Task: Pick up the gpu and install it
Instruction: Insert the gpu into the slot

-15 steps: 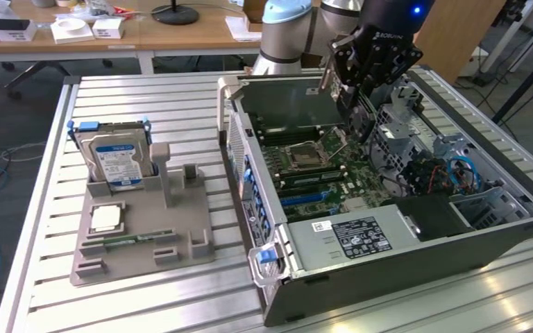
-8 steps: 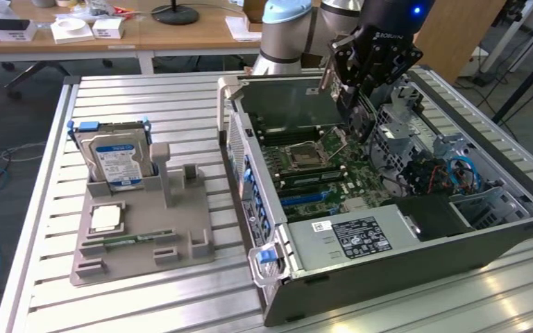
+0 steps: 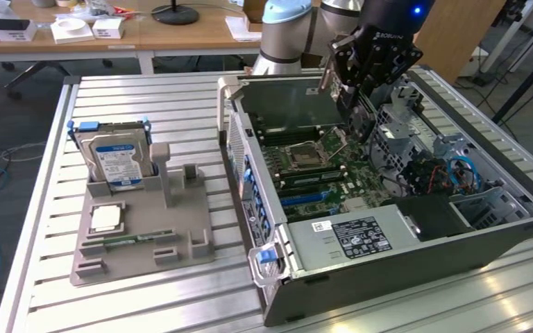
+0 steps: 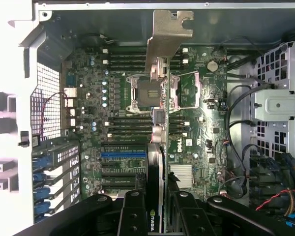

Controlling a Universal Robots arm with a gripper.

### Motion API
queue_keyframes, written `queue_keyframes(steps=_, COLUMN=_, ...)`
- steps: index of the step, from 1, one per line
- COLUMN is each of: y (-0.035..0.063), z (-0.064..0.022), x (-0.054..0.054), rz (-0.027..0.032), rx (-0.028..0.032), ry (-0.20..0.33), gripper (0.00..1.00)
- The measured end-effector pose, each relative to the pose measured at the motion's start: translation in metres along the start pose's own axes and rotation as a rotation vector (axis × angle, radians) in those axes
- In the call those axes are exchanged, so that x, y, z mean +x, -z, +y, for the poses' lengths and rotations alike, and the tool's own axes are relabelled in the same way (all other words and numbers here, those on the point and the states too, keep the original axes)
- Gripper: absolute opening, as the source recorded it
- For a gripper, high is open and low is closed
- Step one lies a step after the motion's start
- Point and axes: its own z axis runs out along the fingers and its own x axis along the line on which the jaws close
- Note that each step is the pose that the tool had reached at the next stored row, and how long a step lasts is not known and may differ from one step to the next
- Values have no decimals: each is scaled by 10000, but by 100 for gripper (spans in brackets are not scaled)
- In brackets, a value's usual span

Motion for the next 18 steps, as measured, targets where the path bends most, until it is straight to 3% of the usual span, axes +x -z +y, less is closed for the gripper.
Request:
queue_keyframes(steps=4, y=0, z=0, x=0, rz=-18, rx=1, ry=528, gripper=27)
queue_keyframes(steps=18, y=-9, z=0, x=0, rz=103, rx=18, ry=3050, gripper=27)
